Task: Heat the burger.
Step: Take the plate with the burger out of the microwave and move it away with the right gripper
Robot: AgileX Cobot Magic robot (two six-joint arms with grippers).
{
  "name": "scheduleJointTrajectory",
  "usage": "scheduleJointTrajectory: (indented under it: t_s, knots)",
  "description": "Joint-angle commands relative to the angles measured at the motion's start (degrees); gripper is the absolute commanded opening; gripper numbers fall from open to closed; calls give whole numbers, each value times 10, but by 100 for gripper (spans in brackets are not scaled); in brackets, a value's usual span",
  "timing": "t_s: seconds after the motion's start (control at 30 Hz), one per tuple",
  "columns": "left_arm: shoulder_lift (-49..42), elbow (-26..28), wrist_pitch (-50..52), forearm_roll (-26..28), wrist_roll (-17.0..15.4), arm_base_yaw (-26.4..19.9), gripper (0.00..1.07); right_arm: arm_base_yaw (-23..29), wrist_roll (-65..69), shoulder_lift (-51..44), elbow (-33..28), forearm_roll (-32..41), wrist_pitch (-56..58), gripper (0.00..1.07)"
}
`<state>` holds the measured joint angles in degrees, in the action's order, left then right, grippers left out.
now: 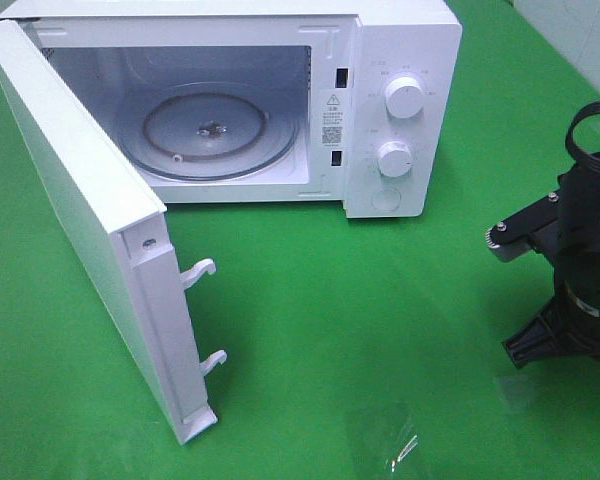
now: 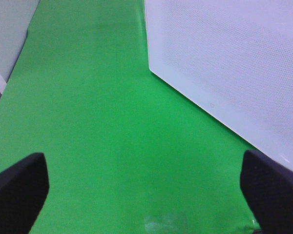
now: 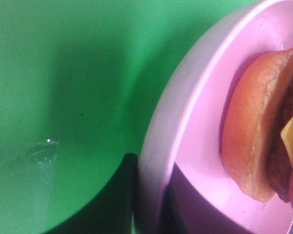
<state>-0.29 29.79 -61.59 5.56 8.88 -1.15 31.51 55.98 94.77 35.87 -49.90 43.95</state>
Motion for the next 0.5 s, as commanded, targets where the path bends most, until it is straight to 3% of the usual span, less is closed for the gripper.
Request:
scheduleJointTrajectory:
  t_s: [0.03, 0.5]
  knots:
    - [-3, -2, 2, 1, -5, -1, 100, -17, 14, 23, 2, -42, 13, 4]
    - [-3, -2, 2, 1, -5, -1, 100, -22, 85, 103, 2, -50, -66, 10]
